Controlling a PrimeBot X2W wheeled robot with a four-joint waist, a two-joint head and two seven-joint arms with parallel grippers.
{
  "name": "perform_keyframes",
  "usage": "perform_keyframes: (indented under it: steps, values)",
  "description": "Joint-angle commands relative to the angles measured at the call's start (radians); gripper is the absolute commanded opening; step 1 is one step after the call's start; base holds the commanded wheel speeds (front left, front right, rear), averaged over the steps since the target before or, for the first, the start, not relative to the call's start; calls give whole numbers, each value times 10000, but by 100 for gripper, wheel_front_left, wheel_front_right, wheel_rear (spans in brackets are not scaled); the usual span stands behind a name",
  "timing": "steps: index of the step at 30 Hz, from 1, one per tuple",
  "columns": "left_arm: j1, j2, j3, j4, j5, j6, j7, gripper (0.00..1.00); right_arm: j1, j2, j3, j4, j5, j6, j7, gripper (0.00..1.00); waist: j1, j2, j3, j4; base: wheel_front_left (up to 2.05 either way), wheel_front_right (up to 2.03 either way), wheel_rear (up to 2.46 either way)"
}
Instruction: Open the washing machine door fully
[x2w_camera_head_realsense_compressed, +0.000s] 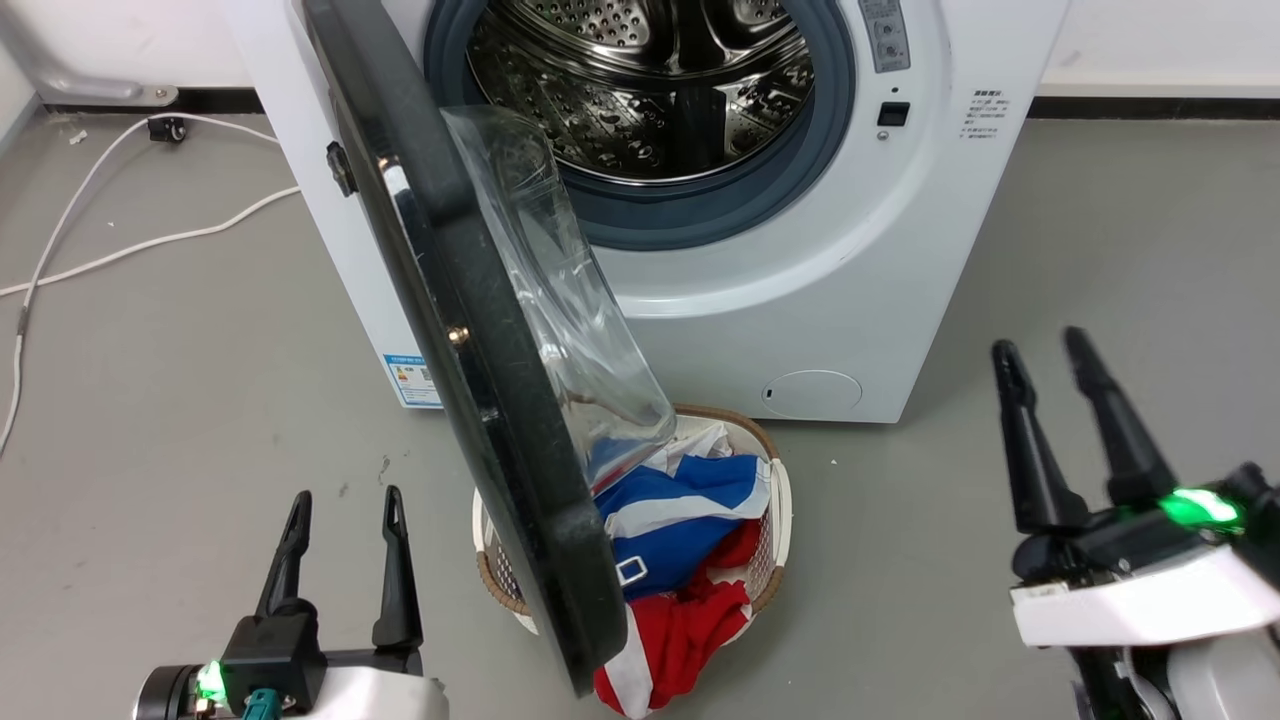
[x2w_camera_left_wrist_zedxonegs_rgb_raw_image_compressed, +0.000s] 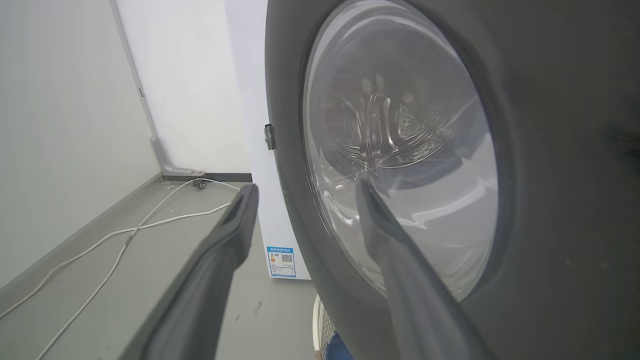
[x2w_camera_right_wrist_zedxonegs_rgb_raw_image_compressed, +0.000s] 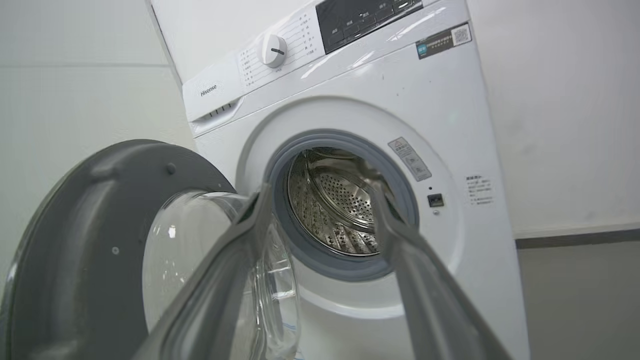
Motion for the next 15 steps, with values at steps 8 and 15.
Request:
perform_keyframes:
  steps: [8,15]
  values:
    - [151,0,51,-63,9,-6,-24,100,1215,1285,-1713,-394,-3206,13,-22,100,1,0,-74,-21,0,0,0]
    - [194,-1,66,-44,-35,-12,-25,100,2030,1632,-2350,153,-3841,11,-23,100,1,0,-97,-26,0,0,0]
